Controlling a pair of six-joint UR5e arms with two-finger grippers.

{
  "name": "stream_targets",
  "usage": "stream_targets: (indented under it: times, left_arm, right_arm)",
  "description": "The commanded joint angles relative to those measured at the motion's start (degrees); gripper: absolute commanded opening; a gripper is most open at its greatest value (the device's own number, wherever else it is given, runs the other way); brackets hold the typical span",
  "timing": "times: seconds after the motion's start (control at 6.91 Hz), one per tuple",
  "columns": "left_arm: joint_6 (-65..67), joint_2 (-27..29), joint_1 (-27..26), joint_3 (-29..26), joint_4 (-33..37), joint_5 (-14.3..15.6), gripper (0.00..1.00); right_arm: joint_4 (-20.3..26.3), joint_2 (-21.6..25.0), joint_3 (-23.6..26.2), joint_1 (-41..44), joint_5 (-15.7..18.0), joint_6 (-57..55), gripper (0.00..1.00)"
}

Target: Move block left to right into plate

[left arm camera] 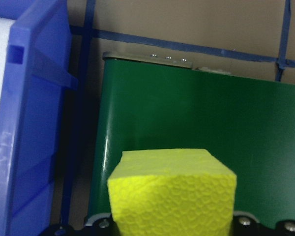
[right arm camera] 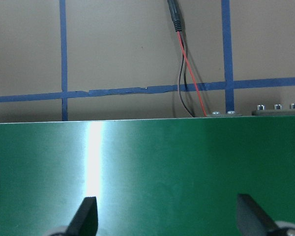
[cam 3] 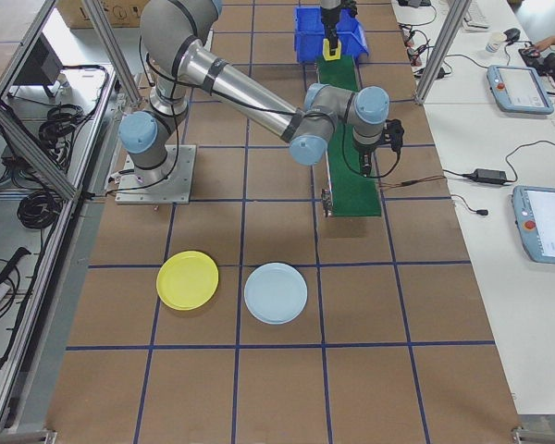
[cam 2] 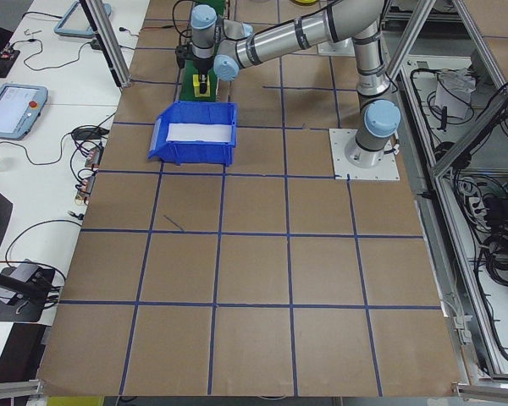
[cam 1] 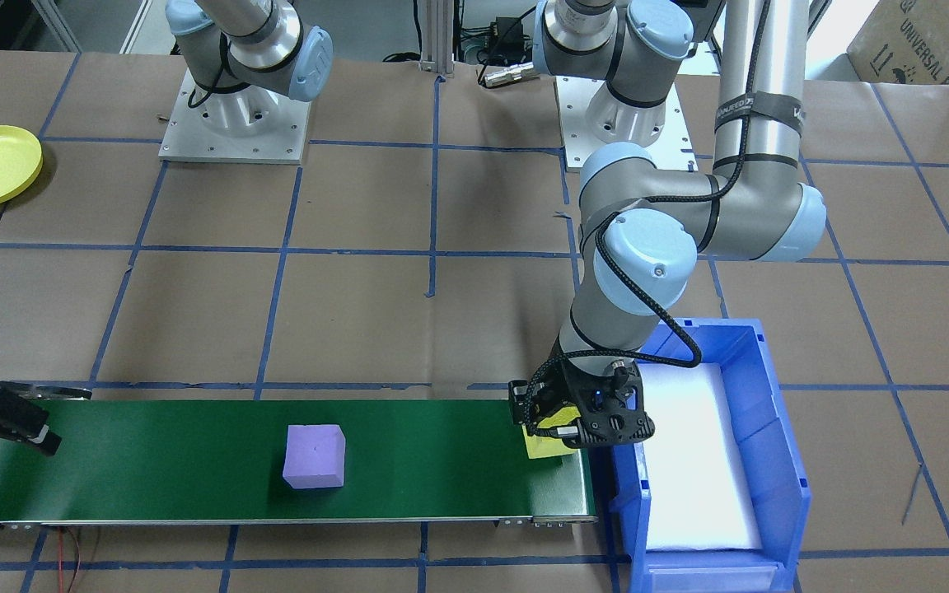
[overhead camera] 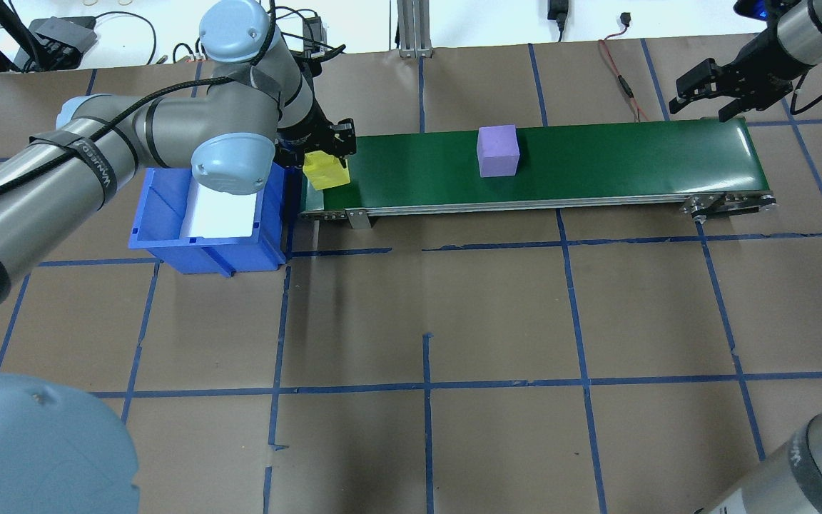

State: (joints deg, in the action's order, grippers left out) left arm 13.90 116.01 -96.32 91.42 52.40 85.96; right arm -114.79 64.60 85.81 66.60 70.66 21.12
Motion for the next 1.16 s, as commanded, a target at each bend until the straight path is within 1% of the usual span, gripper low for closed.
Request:
stream_targets:
  times: [0.0, 0.14, 0.29, 0.43, 0.72, 0.87, 1.01]
  left_arm:
    - [-0.6, 0.4, 0.0, -2.5, -3.4, 0.3, 1.00]
    - [-2.3, -1.2, 0.0, -4.7, -2.5, 3.0, 1.00]
    - [-3.0, -3.2, 0.1, -5.3, 0.9, 5.9, 1.00]
    - [-3.0, -7.0, 0.9, -5.4, 6.2, 6.1, 1.00]
    - [-3.0, -18.7, 3.7, -5.4, 24.6, 5.9, 1.00]
    - [-3.0, -23.0, 4.3, -5.3, 34.9, 6.0, 1.00]
    - [-2.9, -25.1, 5.0, -4.6, 41.3, 6.2, 1.00]
  right_arm:
    - [-0.3, -0.4, 0.3, -0.1, -1.8, 0.2, 1.00]
    - [-0.3, -0.3, 0.9, -0.1, -1.5, 0.4, 1.00]
    - [-0.3, -0.4, 0.9, -0.1, -1.4, 0.5, 1.00]
    - [-0.4, -0.4, 1.1, -0.1, -1.3, 0.6, 1.00]
    - [-0.4, -0.3, 1.4, -0.1, -1.1, 3.0, 1.00]
    - [-0.4, -0.4, 1.6, -0.1, -1.3, 3.1, 1.00]
    - [-0.3, -0.4, 1.6, -0.1, -1.8, 3.2, 1.00]
